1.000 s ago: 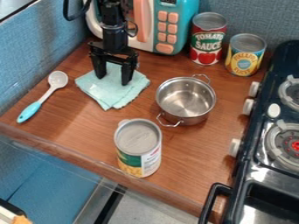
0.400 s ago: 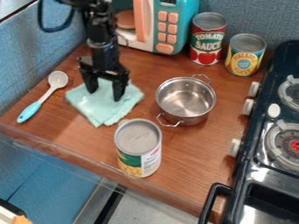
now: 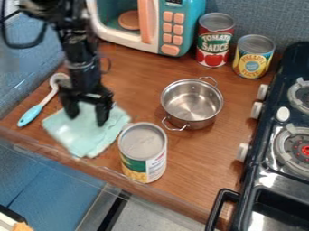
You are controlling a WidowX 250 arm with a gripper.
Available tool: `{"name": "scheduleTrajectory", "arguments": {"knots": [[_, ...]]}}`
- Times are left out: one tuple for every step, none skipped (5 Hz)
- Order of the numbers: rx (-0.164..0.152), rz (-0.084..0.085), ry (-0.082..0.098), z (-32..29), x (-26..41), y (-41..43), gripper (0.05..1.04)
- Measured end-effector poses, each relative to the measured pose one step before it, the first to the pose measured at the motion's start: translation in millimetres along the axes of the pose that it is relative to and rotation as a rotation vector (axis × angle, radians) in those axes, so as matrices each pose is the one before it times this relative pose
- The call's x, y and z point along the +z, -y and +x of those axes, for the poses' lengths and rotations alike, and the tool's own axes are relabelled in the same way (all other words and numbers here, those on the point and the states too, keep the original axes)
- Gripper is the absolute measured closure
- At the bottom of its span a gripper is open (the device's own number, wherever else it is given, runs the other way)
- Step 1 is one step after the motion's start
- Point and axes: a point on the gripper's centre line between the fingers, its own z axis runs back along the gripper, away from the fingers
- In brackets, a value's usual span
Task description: Move the green cloth to the lower part of table in front of tin
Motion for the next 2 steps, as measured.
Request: {"name": "scheduleTrajectory", "arguments": {"knots": [[0.0254, -0.0058, -0.0023, -6.89, 1.63, -0.39, 0.083], [0.0507, 0.0072, 0.0345, 8.27, 10.51, -2.29, 0.083]]}}
